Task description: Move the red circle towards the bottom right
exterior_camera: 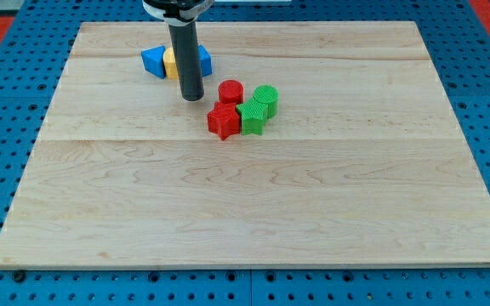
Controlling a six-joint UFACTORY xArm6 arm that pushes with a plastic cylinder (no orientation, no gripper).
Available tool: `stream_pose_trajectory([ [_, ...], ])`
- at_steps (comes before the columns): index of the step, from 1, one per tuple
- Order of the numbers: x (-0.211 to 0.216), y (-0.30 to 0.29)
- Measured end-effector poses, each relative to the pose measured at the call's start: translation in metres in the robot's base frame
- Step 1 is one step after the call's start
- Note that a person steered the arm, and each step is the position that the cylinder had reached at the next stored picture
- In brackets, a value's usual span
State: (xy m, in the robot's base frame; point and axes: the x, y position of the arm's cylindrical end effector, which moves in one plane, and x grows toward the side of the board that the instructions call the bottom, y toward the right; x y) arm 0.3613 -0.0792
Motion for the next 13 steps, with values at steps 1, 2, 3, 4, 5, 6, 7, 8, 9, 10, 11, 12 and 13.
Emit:
stream_pose_trajectory([
  [1,0.0,0.013],
  [2,-0.004,0.05],
  [3,0.004,0.061],
  [4,0.037,0.057],
  [5,0.022,0.057],
  [6,0.014,0.093],
  [7,0.009,0.138],
  [8,-0.024,0.133],
  [9,0.005,0.159],
  [10,0.02,0.221],
  [11,0.029,0.255],
  [12,-0.009,0.246],
  [13,0.025,0.304],
])
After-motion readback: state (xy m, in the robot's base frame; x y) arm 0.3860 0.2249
